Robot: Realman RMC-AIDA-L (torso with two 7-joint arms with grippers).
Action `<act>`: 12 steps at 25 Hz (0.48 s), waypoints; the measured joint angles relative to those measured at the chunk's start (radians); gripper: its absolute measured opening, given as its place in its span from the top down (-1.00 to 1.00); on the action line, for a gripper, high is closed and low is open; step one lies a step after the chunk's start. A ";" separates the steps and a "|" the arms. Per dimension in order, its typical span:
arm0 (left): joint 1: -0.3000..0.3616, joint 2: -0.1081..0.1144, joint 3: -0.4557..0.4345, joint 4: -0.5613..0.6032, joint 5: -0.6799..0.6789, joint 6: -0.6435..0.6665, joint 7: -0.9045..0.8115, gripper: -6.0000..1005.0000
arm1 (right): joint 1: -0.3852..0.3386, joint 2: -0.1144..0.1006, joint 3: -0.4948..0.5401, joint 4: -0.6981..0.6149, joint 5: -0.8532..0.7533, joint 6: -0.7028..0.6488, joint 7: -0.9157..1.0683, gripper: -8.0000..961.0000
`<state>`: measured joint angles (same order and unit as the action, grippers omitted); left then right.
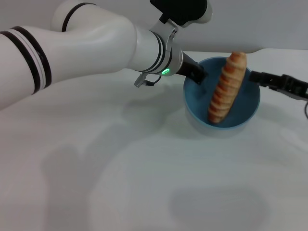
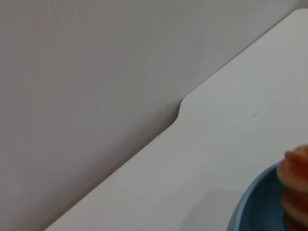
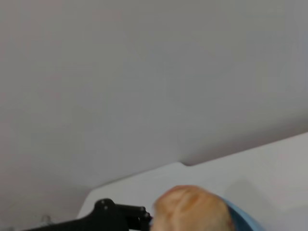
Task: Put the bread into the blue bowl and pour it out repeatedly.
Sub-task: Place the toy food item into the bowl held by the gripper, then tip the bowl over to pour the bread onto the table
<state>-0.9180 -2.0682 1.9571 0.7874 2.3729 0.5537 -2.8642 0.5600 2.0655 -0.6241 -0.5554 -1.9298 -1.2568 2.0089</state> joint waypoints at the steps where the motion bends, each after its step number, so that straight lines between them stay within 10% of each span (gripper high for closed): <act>1: -0.002 0.000 0.000 -0.004 0.000 -0.001 0.001 0.99 | -0.012 0.000 0.001 -0.013 0.016 -0.009 0.000 0.00; 12: -0.038 0.004 0.000 -0.084 0.006 -0.096 0.037 0.99 | -0.171 0.002 0.076 -0.156 0.097 -0.036 -0.171 0.00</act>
<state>-0.9563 -2.0644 1.9570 0.7034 2.3791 0.4576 -2.8270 0.3893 2.0673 -0.5476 -0.7118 -1.8329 -1.2933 1.8377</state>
